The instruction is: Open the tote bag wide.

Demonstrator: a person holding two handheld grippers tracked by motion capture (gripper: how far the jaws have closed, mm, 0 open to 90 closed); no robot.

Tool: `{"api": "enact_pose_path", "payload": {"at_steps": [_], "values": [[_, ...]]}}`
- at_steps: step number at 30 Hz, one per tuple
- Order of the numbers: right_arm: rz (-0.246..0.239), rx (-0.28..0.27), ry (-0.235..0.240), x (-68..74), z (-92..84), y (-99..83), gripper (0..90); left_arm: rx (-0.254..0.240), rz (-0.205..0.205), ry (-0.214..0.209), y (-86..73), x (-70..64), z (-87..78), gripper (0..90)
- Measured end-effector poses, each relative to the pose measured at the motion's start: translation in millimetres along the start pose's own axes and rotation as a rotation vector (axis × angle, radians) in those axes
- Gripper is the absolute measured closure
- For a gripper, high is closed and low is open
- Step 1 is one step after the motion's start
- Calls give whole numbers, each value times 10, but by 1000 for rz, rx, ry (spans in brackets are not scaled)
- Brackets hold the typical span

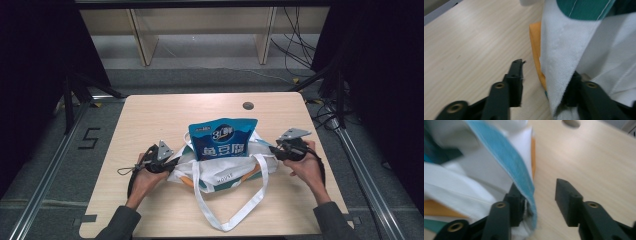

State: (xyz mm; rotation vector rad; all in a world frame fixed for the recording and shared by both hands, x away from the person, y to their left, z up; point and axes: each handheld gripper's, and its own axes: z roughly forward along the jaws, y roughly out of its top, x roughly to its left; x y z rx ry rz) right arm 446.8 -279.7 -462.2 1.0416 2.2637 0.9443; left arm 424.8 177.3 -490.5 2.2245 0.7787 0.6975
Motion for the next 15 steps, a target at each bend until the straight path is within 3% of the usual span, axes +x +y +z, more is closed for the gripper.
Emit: {"api": "enact_pose_path", "payload": {"at_steps": [2, 4, 5, 7, 8, 10, 12, 13, 15], "values": [[41, -68, 32, -67, -225, 69, 520, -39, -27, -29, 68, 27, -92, 485], [104, -113, 89, -47, -440, 139, 499, -57, -13, -19, 170, 32, -199, 433], [99, -151, 109, -19, -525, 174, 487, -65, -4, -14, 220, 31, -246, 417], [70, -193, 164, 88, -637, 246, 477, -93, -8, -23, 313, 16, -303, 414], [32, -209, 190, 143, -651, 279, 470, -109, -17, -30, 346, -4, -317, 415], [-3, -200, 242, 322, -639, 330, 465, -123, -11, -52, 399, -42, -311, 417], [-99, -172, 285, 483, -585, 394, 459, -122, -15, -66, 429, -68, -273, 411], [-109, -164, 290, 536, -564, 408, 456, -117, -5, -66, 442, -59, -251, 411], [-130, -158, 303, 653, -488, 433, 448, -129, -31, -76, 469, -53, -194, 417]]}}
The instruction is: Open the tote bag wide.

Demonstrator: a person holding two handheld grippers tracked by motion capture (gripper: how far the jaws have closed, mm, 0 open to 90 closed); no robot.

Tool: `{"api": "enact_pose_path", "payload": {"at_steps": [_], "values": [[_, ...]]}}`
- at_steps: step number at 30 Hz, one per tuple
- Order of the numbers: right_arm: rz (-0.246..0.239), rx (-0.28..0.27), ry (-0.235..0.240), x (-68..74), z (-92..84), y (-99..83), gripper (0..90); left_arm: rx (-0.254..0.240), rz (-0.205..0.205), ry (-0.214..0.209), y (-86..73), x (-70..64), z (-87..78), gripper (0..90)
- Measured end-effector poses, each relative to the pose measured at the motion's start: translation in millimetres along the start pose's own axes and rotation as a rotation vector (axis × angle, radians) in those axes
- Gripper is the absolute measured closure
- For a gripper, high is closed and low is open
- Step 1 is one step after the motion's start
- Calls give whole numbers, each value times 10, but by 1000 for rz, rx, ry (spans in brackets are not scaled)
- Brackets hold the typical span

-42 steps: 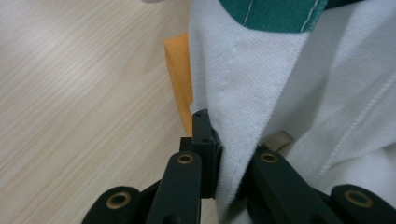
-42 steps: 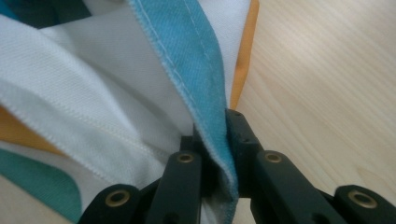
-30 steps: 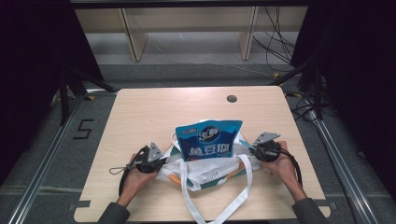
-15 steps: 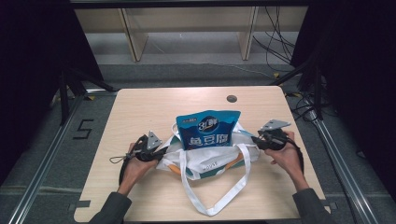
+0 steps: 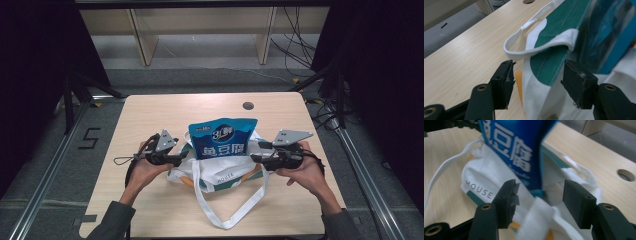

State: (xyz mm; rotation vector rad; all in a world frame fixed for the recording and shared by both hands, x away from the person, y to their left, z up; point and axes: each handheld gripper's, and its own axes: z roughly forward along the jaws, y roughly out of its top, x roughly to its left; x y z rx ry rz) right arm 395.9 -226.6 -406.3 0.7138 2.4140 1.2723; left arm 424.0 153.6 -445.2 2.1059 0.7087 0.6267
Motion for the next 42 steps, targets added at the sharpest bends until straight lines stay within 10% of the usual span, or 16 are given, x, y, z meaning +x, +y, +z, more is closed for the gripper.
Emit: {"api": "enact_pose_path", "payload": {"at_steps": [7, 14, 19, 23, 30, 36, 42], "values": [[-29, 113, 41, 30, 242, -45, 559, -53, -39, -104, 49, 39, 142, 558], [-159, 205, 120, 224, 232, -153, 870, -113, -140, -30, 54, 249, 251, 849], [-156, 336, 133, 368, 476, -374, 875, -33, -240, -17, -167, 429, 541, 867], [-181, 391, 143, 406, 727, -527, 870, 126, -191, -26, -361, 431, 790, 862], [-141, 364, 134, 416, 662, -497, 742, 91, -246, 2, -245, 404, 617, 746], [-84, 176, 115, 315, 266, -214, 591, 25, -211, -24, -73, 217, 278, 573], [-19, 20, -79, 2, -168, -54, 555, -43, -236, -129, -27, -90, -54, 510]]}}
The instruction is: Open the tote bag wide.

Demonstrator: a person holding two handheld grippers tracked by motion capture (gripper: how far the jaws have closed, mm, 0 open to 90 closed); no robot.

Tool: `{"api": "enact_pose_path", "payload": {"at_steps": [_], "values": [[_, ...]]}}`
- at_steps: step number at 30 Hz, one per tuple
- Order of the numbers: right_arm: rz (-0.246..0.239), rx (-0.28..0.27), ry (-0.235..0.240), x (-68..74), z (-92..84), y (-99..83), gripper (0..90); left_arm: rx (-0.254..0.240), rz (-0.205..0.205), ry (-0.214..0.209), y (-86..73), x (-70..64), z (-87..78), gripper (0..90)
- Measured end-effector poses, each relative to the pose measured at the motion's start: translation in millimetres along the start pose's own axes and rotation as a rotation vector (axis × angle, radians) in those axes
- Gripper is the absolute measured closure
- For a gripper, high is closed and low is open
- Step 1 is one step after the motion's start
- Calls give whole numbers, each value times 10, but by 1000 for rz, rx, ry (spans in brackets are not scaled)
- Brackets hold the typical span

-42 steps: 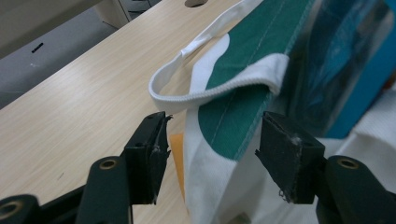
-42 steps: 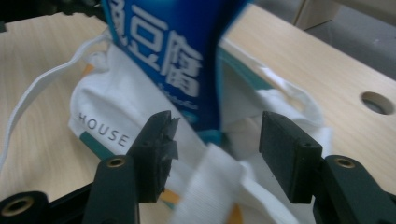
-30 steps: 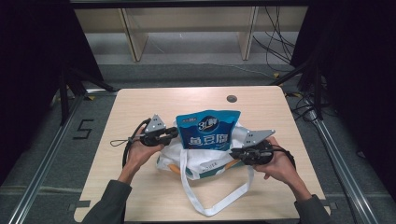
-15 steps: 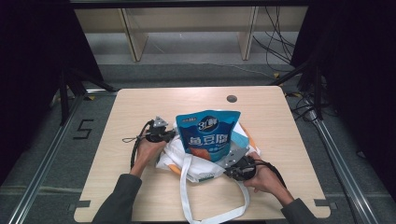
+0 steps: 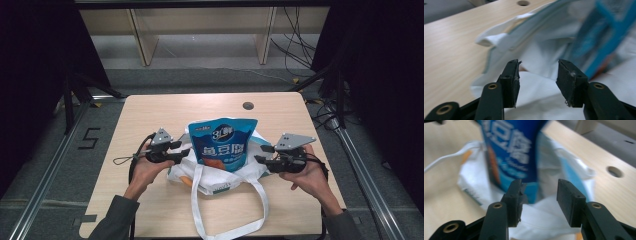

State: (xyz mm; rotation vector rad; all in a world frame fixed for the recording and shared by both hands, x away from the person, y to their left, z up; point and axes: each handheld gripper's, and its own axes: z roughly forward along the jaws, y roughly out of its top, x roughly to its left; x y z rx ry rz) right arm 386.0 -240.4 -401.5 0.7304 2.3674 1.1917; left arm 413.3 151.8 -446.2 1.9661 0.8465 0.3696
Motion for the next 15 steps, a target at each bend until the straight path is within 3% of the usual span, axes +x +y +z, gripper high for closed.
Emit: {"api": "enact_pose_path", "payload": {"at_steps": [2, 3, 5, 7, 9, 10, 11, 13, 15], "values": [[26, -7, -15, -52, 3, -22, 550, -4, 8, -20, -16, -82, 4, 489], [32, -1, -28, -70, -1, -34, 550, 23, 30, -32, -17, -105, -6, 469], [43, 5, -33, -79, 13, -60, 547, 41, 68, -15, -51, -159, -12, 449], [29, 12, -26, -110, 29, -73, 545, 23, 4, -46, -110, -223, -9, 446], [27, 14, -17, -131, 37, -77, 542, 41, 0, -59, -122, -304, -36, 432], [54, 16, -31, -118, 33, -81, 536, 41, 0, -59, -122, -304, -36, 412], [59, 11, -38, -120, 42, -85, 530, 32, -13, -83, -128, -401, -61, 405], [75, 11, -46, -138, 35, -81, 508, 16, -54, -99, -146, -459, -62, 354], [73, -2, -51, -164, 40, -72, 503, 53, -102, -126, -179, -516, -56, 337]]}}
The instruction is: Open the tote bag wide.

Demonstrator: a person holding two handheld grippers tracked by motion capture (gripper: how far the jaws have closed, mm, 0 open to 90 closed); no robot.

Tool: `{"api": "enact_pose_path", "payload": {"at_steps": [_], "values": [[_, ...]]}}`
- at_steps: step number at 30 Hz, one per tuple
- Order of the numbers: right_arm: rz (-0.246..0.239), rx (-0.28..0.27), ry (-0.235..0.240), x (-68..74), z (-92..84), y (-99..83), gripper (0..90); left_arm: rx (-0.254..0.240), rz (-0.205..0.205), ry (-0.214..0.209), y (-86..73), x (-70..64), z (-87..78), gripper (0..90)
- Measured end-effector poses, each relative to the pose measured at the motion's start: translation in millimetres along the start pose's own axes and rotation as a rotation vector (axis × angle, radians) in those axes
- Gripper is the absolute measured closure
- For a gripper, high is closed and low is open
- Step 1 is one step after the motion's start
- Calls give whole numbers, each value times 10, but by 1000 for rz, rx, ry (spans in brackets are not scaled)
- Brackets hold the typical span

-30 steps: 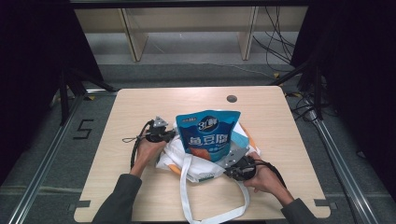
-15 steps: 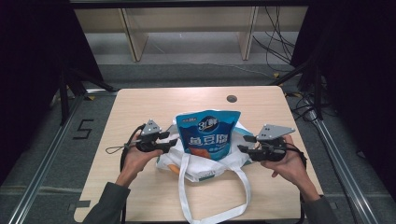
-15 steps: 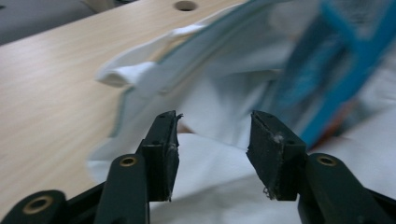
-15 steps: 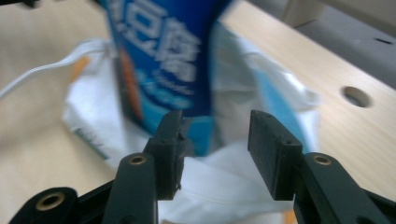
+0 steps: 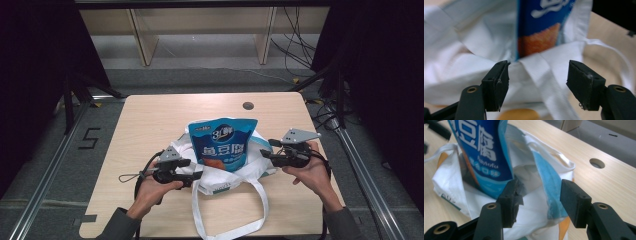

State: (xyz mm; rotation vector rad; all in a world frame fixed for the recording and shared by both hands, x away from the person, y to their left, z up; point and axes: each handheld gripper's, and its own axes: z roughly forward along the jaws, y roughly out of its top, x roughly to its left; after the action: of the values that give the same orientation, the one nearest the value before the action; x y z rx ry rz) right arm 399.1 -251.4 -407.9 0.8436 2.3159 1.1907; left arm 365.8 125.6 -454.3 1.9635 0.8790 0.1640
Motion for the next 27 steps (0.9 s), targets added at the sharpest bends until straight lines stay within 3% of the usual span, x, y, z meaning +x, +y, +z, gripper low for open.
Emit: {"api": "enact_pose_path", "payload": {"at_steps": [2, 3, 5, 7, 8, 9, 10, 11, 12, 13, 14, 17, 19, 21, 23, 24, 27], "values": [[13, -7, -19, -3, 13, 12, 497, 20, 21, 39, -60, -60, 58, 388], [-6, -17, -34, -31, 32, 28, 496, 43, 49, 30, -87, -58, 81, 440], [-3, -30, -61, -65, 88, 75, 499, 30, 31, 26, -118, -75, 116, 573], [-9, -26, -66, -67, 168, 123, 552, 38, 77, 37, -195, -94, 146, 682], [-1, -11, -64, -59, 216, 144, 596, 30, 71, 36, -229, -117, 151, 718], [-26, 12, -52, -77, 268, 168, 620, 30, 71, 36, -229, -117, 151, 742], [-24, 16, -32, -56, 350, 181, 656, 51, 126, 40, -286, -127, 100, 771], [-31, 17, -19, -51, 399, 187, 680, 56, 142, 37, -316, -134, 67, 787], [-53, 35, -19, -44, 451, 194, 742, 46, 137, 36, -354, -148, 48, 795], [-83, 47, -30, -44, 497, 194, 811, 67, 181, 45, -388, -132, 13, 804], [-80, 39, -53, -62, 537, 184, 853, 83, 183, 57, -434, -136, -6, 812], [-5, 20, -137, -222, 607, 151, 879, 142, 225, 67, -563, -167, -44, 823], [27, 66, -166, -357, 679, 76, 882, 187, 268, 74, -609, -190, -57, 827], [42, 109, -191, -483, 806, -63, 882, 199, 274, 67, -656, -233, -26, 832], [76, 165, -197, -551, 949, -227, 880, 224, 300, 79, -685, -235, 22, 836], [96, 197, -182, -576, 1014, -300, 880, 225, 289, 64, -695, -228, 46, 838], [127, 220, -156, -609, 1157, -406, 879, 225, 285, 63, -689, -227, 42, 838]]}}
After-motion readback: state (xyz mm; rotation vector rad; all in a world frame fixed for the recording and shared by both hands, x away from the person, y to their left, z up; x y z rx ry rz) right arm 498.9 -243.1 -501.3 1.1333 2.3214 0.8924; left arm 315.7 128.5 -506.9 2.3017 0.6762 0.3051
